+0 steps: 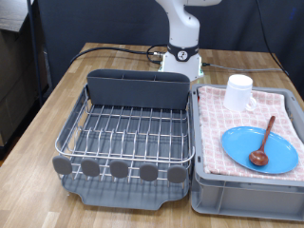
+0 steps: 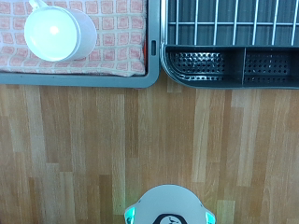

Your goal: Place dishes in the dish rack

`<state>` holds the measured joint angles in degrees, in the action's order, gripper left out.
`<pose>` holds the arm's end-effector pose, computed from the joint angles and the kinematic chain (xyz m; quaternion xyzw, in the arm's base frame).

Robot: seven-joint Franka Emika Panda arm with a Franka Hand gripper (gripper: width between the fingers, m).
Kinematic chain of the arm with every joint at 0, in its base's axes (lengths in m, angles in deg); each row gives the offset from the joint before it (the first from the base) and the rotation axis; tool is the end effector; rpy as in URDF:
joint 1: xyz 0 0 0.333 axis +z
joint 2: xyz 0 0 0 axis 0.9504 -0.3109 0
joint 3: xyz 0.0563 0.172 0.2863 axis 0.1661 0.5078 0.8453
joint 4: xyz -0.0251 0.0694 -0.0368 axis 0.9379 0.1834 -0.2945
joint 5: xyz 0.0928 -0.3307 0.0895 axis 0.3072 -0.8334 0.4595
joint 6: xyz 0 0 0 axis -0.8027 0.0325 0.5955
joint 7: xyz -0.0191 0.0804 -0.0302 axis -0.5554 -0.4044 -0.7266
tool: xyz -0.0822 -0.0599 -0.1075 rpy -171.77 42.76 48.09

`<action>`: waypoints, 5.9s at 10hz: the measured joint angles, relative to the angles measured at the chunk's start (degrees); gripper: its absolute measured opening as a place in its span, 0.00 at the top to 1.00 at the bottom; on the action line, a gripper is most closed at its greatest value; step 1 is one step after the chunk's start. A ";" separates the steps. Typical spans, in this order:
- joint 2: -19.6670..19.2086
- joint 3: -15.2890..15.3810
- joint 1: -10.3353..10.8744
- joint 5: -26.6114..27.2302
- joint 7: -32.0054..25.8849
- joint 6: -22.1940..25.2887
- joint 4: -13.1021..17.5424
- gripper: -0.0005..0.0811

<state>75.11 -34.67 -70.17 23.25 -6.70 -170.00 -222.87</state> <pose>0.2614 0.0016 0.5639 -0.9279 0.3725 0.0154 0.0062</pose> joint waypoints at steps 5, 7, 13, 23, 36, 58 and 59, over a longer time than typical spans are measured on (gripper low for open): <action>-5.27 3.33 0.03 1.69 8.54 -3.22 3.19 0.01; -8.71 5.59 0.00 3.81 16.91 -9.05 4.58 0.01; -13.68 8.20 0.00 4.11 25.36 -11.71 6.82 0.01; -26.99 16.26 0.04 0.53 38.35 -12.31 16.97 0.01; -31.53 24.64 0.75 -6.91 45.67 -37.72 3.85 0.01; -60.11 19.79 1.39 -25.29 64.64 -62.76 4.21 0.01; -60.68 19.34 1.83 -26.21 65.76 -63.17 4.18 0.01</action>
<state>14.43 -15.33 -68.33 -2.96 59.06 -233.17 -218.69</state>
